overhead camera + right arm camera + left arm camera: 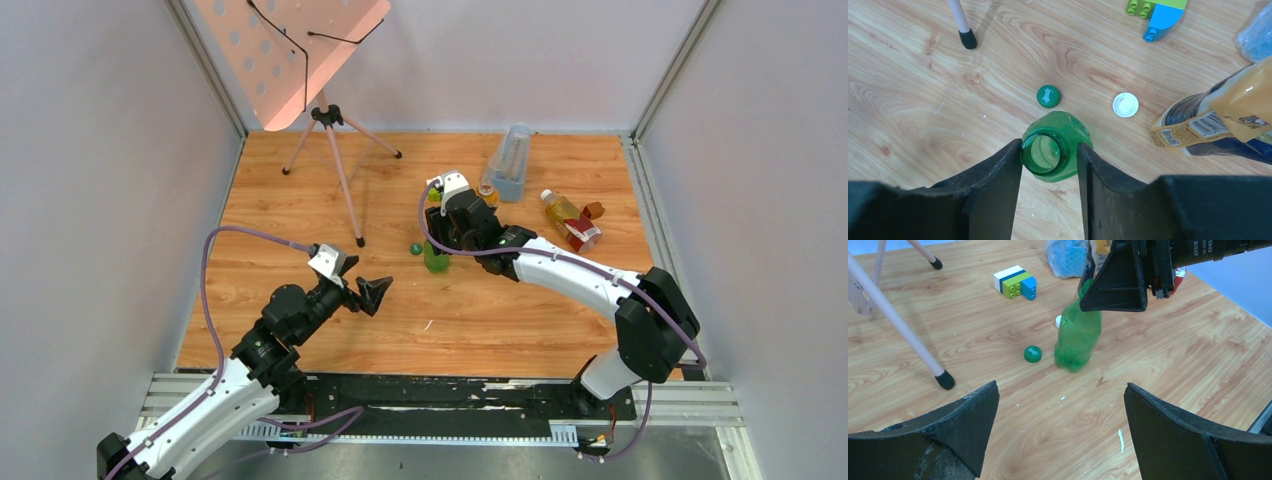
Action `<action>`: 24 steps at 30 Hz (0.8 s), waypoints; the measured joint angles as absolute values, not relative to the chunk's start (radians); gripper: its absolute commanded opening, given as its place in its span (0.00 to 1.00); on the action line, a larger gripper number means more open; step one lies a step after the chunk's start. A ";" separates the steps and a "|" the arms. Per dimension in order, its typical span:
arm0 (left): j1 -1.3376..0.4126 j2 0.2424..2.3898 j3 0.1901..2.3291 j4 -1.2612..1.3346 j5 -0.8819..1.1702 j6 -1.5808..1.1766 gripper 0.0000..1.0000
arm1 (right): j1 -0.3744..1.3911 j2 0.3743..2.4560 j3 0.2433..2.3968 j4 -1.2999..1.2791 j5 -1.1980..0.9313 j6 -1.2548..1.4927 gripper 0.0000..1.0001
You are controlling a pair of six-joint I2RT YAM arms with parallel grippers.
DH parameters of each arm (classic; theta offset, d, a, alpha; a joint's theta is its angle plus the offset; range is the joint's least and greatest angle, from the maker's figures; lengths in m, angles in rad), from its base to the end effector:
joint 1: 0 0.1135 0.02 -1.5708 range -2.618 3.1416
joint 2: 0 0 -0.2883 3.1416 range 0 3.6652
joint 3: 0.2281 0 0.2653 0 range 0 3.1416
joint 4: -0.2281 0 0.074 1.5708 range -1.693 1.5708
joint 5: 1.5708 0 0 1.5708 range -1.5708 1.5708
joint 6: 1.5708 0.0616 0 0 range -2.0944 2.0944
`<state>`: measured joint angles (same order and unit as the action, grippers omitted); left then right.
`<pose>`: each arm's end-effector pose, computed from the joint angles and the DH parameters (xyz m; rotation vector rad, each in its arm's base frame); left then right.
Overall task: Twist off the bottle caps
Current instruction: Place the plastic bottle at the center of the board.
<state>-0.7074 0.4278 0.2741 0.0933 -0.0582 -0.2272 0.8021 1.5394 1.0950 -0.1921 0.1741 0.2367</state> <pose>0.1220 -0.0996 0.2446 0.3533 1.6356 -0.6659 0.2707 0.2646 0.2647 -0.5257 2.1604 0.3878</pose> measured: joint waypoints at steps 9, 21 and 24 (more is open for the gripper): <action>-0.707 0.432 0.274 0.093 -0.062 -0.228 1.00 | 0.802 1.537 1.095 -0.235 0.134 0.233 0.50; -0.707 0.432 0.274 0.089 -0.062 -0.226 1.00 | 0.802 1.319 1.071 -0.266 0.066 0.231 0.68; -0.707 0.426 0.274 0.079 -0.063 -0.225 1.00 | 0.797 1.149 1.016 -0.246 0.102 0.212 0.78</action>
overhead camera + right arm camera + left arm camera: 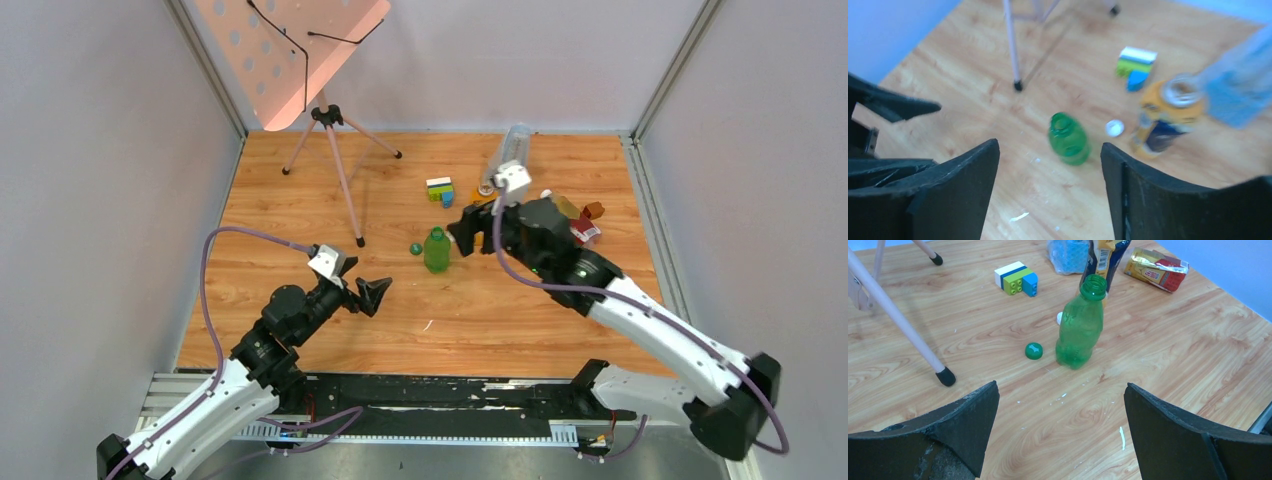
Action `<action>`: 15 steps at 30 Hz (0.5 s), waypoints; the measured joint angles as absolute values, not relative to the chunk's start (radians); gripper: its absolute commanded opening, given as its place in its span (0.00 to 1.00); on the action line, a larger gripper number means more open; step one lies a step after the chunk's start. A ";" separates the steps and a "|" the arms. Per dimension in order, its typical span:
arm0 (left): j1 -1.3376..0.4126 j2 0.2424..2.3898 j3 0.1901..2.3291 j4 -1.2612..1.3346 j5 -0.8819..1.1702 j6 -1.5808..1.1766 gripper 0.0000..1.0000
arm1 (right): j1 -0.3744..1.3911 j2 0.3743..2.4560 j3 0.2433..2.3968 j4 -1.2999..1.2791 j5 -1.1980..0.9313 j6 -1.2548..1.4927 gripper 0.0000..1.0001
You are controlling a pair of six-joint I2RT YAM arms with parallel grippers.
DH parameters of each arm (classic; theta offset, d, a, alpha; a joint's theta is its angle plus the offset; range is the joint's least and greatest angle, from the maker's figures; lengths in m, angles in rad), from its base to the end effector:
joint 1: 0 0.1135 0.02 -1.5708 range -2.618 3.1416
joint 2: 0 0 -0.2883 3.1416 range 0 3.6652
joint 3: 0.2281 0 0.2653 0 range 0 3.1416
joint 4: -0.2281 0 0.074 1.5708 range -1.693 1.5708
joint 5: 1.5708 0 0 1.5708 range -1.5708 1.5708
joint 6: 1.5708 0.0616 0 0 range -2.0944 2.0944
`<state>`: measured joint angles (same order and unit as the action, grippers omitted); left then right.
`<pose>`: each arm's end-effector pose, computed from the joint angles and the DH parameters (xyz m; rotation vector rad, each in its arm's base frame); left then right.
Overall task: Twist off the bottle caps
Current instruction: Place the plastic bottle at the center of the board, then pick up the plastic bottle at the center of the board.
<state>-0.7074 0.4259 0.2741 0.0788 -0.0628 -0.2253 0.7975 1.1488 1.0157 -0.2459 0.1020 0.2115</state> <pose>0.1219 -0.0992 0.2430 0.3544 1.6476 -0.6568 0.2082 0.2044 0.3516 -0.5086 1.9245 0.5632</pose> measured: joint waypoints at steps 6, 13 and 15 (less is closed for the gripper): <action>-0.707 0.391 0.276 0.068 -0.063 -0.221 1.00 | 0.489 0.954 0.969 -0.180 0.166 0.181 0.88; -0.707 0.383 0.289 0.054 -0.060 -0.219 1.00 | -0.038 1.335 1.221 -0.320 -0.140 0.168 0.91; -0.707 0.382 0.290 0.047 -0.053 -0.219 1.00 | -0.109 1.522 1.385 -0.400 -0.209 0.138 0.91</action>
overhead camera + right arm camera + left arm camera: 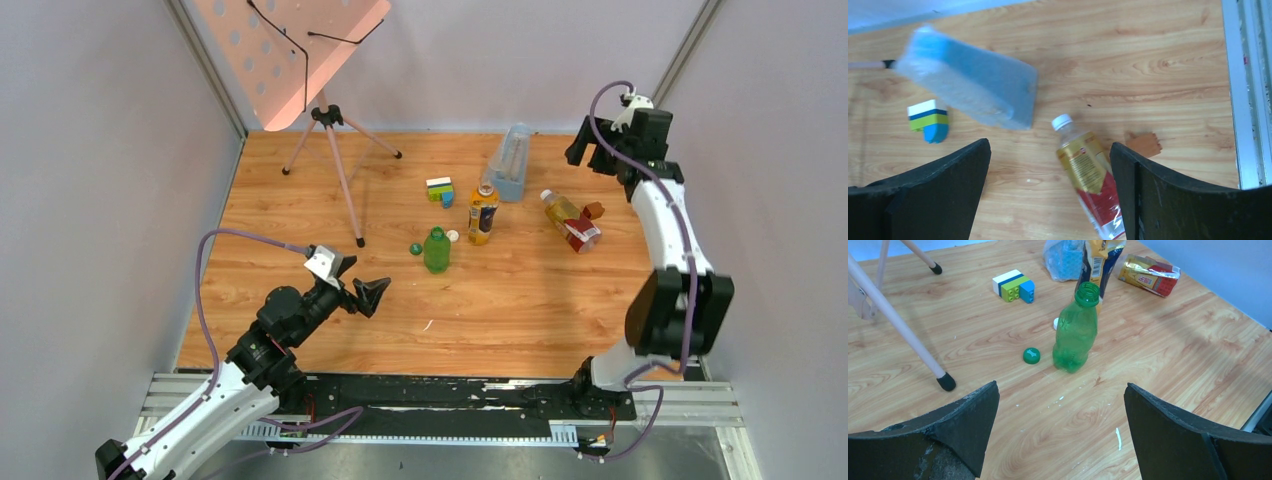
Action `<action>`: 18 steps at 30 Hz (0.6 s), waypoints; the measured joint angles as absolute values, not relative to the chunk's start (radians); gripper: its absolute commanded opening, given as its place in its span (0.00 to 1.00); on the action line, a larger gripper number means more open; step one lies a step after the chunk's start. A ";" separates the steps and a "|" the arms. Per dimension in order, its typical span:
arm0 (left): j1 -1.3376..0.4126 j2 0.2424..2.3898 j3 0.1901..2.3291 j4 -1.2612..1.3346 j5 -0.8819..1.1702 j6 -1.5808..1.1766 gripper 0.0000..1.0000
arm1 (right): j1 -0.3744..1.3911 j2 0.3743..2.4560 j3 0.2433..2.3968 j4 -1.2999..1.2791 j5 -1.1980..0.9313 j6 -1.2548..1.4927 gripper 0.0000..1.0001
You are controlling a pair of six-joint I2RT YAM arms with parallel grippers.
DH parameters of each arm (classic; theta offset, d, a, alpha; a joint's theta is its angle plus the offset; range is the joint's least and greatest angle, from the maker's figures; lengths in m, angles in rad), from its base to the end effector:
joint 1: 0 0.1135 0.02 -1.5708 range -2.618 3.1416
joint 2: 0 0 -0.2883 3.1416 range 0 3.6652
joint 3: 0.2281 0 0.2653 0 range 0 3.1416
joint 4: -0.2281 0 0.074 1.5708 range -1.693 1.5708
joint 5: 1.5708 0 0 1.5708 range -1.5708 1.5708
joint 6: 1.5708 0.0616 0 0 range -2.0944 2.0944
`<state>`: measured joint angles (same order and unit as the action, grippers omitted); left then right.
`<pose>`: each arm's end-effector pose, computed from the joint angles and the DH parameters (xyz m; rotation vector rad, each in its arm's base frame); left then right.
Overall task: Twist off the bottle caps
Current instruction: Pick up the plastic bottle at the center of the board.
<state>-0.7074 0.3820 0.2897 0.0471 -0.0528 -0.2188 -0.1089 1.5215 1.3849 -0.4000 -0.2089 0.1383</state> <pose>0.1167 -0.0955 0.2508 0.3603 1.6182 -0.6685 0.3845 -0.0292 0.3571 0.1346 2.0991 0.2376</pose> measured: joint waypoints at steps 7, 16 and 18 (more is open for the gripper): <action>-0.707 0.377 0.290 0.040 -0.029 -0.219 1.00 | -0.153 1.845 1.530 -0.569 -0.295 -0.014 0.91; -0.707 0.372 0.290 0.040 -0.016 -0.219 1.00 | -0.132 1.959 1.560 -0.622 -0.323 -0.142 0.90; -0.707 0.372 0.290 0.040 -0.015 -0.219 1.00 | -0.124 1.985 1.565 -0.620 -0.320 -0.158 0.90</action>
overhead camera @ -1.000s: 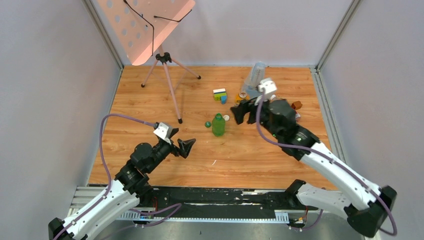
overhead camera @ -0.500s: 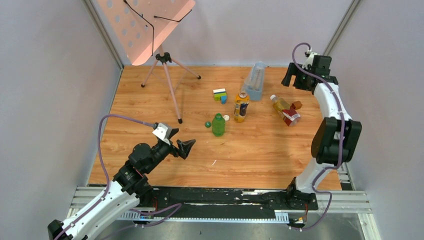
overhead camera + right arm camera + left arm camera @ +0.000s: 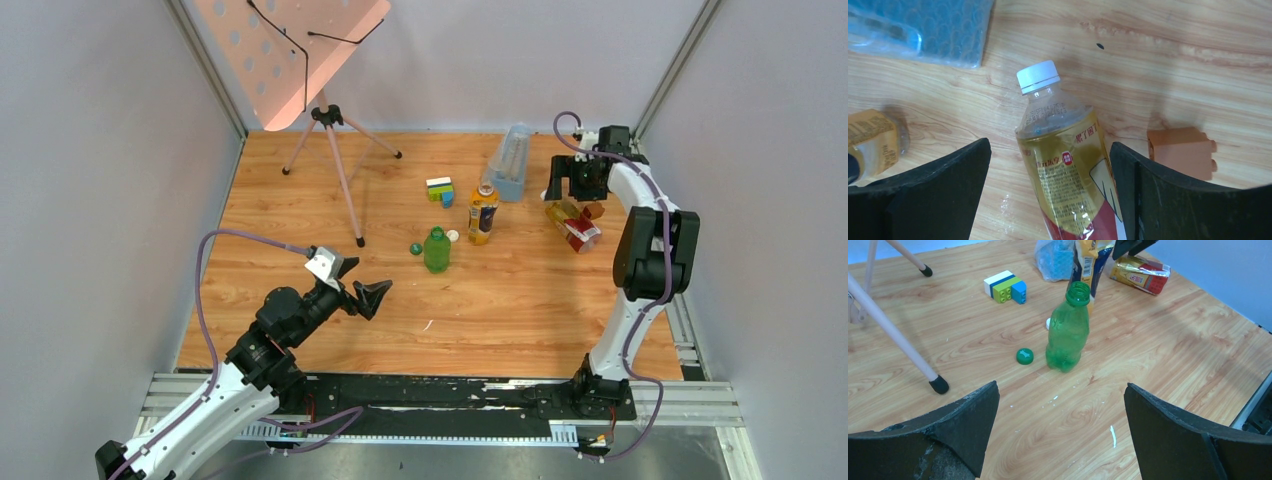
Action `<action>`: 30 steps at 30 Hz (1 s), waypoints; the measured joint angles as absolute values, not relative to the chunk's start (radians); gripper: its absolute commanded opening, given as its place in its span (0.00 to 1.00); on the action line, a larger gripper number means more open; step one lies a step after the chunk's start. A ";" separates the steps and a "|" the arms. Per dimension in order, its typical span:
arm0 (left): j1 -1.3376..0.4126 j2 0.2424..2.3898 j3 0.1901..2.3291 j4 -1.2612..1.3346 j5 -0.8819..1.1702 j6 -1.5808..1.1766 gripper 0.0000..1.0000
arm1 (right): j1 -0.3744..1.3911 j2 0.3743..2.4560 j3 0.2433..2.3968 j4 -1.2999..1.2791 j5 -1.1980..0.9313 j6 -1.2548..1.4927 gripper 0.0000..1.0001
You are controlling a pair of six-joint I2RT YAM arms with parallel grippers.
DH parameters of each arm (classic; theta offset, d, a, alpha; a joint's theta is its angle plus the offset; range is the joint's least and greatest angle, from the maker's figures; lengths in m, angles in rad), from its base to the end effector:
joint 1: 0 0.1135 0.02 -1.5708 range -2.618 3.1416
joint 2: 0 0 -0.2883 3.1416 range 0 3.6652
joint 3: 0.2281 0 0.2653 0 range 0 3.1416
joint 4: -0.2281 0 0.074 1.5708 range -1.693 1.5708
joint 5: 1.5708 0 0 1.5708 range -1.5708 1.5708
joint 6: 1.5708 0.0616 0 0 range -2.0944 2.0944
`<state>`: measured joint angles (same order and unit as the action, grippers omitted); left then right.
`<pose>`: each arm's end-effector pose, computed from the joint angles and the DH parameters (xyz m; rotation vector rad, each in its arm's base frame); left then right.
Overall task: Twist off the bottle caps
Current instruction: Pick up the plastic bottle at the center of the board.
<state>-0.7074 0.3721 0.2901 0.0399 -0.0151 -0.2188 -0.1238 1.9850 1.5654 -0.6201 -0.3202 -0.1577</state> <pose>0.1141 -0.0964 0.2512 0.3896 1.6123 -0.6992 0.4624 -0.0380 0.2127 -0.1556 2.5544 0.3112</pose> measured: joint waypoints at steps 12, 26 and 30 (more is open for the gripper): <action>-0.707 0.346 0.291 0.013 -0.009 -0.219 1.00 | -0.084 2.065 1.565 -0.618 -0.278 -0.167 0.69; -0.707 0.329 0.291 -0.007 -0.009 -0.219 1.00 | -0.079 1.966 1.435 -0.595 -0.254 -0.020 0.40; -0.707 0.330 0.291 -0.005 -0.009 -0.222 1.00 | -0.076 1.804 1.317 -0.593 -0.260 0.070 0.40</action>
